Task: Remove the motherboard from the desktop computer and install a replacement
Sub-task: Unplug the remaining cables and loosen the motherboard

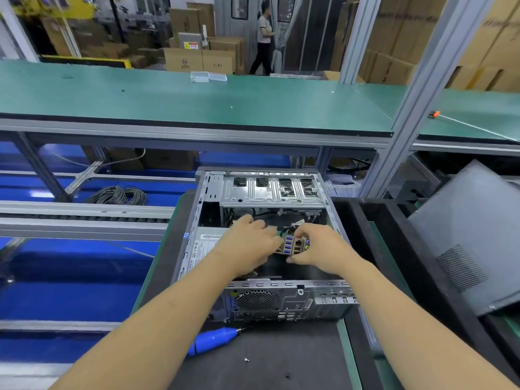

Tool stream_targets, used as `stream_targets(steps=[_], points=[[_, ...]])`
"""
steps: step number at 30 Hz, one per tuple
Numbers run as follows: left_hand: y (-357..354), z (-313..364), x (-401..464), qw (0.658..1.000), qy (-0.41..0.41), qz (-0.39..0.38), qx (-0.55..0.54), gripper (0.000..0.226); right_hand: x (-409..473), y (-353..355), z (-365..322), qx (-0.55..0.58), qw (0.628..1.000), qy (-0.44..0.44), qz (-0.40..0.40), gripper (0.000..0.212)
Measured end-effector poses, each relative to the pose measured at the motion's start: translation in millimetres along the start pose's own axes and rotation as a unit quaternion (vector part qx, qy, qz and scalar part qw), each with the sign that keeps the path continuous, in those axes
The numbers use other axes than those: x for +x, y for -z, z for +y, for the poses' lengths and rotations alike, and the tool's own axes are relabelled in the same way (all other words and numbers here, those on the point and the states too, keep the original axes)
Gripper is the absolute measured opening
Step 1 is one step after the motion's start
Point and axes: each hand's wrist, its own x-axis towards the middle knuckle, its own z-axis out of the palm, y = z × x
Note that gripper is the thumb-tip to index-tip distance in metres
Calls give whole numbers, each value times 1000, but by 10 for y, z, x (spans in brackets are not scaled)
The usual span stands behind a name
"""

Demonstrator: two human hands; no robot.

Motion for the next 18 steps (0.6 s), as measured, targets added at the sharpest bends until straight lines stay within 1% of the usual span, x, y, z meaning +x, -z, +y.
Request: stream_targets(steps=[3,6,9,11,14,16,18], points=[[-3,-119,-39,1000,-5,-3,-25,27,-2,-58,-68,-11,1000,-8,5,47],[-21,-73,6,1000,5,-13,-26,32,-26,-106,-115,-21,999,-23,24,48],[-47,12,69,996,71,-30,-36,38,-41,-143,-140,-24,998,-41,48,50],[-50,1,85,995,88,-30,-30,39,-56,-166,-157,-13,996,-56,62,50],[-50,-69,54,998,62,-17,-22,28,-78,-171,-199,0,995,-65,79,47],[-45,-169,5,997,74,1,-32,20,-55,-112,-299,10,994,-54,94,41],[25,-326,-36,993,102,18,-48,12,13,-5,-490,16,996,-30,88,38]])
